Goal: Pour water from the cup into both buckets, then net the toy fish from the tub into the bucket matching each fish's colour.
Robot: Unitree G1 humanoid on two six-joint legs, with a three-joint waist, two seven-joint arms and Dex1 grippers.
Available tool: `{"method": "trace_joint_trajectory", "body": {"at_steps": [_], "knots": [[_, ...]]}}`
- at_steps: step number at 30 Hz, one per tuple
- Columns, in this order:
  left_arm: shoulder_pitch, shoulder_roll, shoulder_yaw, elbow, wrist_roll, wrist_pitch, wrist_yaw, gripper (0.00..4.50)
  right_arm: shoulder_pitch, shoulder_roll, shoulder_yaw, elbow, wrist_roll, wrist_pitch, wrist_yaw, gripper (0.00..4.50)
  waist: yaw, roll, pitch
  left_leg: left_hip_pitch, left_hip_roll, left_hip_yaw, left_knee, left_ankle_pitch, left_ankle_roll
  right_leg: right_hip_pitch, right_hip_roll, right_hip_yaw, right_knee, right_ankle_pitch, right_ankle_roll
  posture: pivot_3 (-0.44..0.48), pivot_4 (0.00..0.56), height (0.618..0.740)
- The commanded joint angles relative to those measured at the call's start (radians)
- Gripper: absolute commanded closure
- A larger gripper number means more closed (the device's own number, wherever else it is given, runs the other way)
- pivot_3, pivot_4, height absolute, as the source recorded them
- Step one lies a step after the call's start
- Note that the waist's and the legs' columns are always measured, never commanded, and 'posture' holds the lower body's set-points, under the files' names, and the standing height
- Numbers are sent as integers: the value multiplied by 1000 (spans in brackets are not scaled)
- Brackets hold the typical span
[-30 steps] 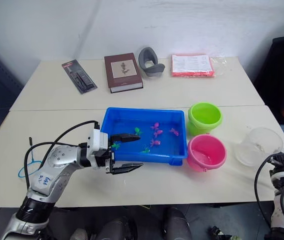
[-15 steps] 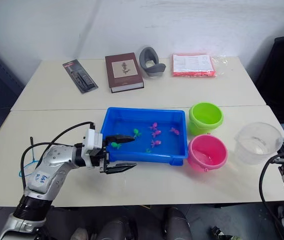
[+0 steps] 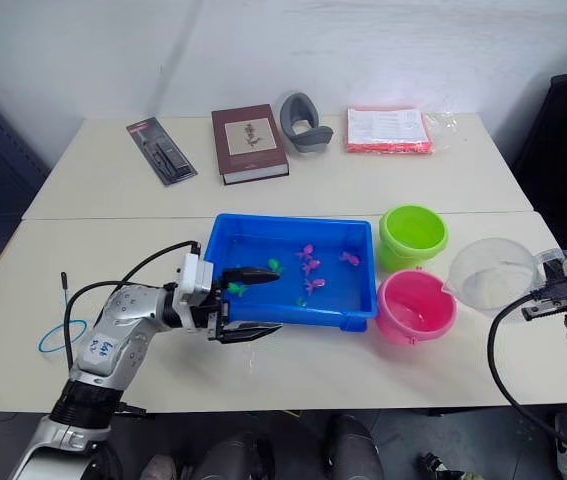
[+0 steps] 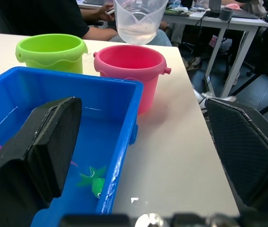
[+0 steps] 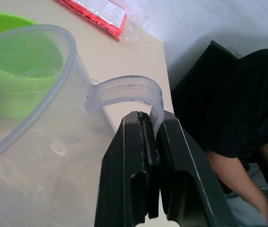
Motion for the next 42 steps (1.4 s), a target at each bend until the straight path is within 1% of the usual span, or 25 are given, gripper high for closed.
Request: {"method": "trace_joint_trajectory", "body": {"at_steps": [1,3,6,10,24,33,42], "knots": [[-15,-11,7,-11,-21,-1,0,0,-10,-29,15,-44,-95,-39,5,4436,-1,0,0,0,0,0,0,0,0,0,0,0,0,0,0,0,150,740],[-17,-15,7,-13,-18,1,3,0,-4,-39,33,-38,-149,-79,19,4436,0,0,0,0,0,0,0,0,0,0,0,0,0,0,0,0,150,740],[-14,-18,5,-18,-16,3,5,0,-14,-15,56,-26,-189,-115,17,4436,-1,-1,0,0,0,0,0,0,0,0,1,0,0,0,0,0,150,740],[-10,-20,-1,-21,-9,1,5,0,-7,-13,86,-8,-258,-190,27,4436,-1,-1,1,0,0,0,0,0,0,0,1,-1,0,0,0,0,150,740],[-29,-36,-6,6,4,-16,3,0,-20,5,103,45,-490,-410,-16,4436,-1,-2,1,0,0,0,0,0,0,0,1,-1,0,0,0,0,150,740],[-34,-32,-4,14,4,-25,3,0,-42,25,116,74,-558,-497,-27,4436,-3,-2,1,0,0,0,0,0,0,0,1,-1,0,0,0,0,150,740],[-33,-31,-5,8,5,-26,11,0,-53,52,122,71,-586,-511,-29,4436,-3,-2,1,0,0,0,0,0,0,0,1,-1,0,0,0,0,150,740]]}}
